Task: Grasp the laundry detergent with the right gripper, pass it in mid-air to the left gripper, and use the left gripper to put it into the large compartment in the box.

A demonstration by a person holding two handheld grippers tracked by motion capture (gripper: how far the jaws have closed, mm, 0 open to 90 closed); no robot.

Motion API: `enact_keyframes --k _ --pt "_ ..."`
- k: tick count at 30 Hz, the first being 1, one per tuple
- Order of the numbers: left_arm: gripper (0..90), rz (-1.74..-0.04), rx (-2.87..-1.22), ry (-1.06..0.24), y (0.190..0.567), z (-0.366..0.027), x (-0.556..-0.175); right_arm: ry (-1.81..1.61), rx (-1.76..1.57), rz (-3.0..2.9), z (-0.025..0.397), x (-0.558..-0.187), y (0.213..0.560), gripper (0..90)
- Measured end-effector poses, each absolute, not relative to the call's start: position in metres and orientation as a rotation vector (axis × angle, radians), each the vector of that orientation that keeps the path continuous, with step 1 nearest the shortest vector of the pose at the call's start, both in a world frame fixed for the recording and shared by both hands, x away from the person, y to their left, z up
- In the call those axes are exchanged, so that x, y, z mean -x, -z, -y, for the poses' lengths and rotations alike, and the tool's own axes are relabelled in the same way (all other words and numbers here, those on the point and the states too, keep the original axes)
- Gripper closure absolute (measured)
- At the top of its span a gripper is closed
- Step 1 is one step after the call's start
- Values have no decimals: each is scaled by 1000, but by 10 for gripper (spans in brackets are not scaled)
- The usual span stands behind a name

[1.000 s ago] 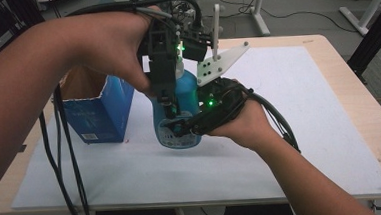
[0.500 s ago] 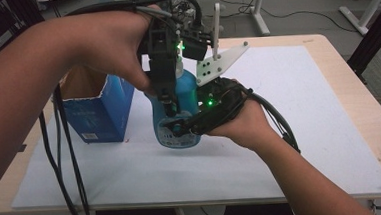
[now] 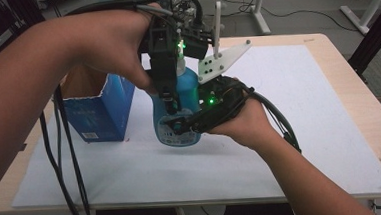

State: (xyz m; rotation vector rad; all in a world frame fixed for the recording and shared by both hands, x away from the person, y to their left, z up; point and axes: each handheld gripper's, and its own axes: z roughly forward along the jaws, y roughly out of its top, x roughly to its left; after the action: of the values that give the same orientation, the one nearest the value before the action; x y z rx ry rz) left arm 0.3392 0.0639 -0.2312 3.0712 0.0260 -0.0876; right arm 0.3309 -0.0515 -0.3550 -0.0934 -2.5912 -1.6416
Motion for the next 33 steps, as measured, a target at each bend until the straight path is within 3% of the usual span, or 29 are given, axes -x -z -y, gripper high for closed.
enact_keyframes --k 21,24,33 --pt "396 7 -3051 84 231 -60 -337 1621 84 2602 57 -329 354 436" --pt "395 5 -3058 80 230 -59 -337 1596 94 2618 66 -329 353 309" --pt "395 -62 -3079 64 228 -68 -344 1447 139 2771 99 -331 347 132"
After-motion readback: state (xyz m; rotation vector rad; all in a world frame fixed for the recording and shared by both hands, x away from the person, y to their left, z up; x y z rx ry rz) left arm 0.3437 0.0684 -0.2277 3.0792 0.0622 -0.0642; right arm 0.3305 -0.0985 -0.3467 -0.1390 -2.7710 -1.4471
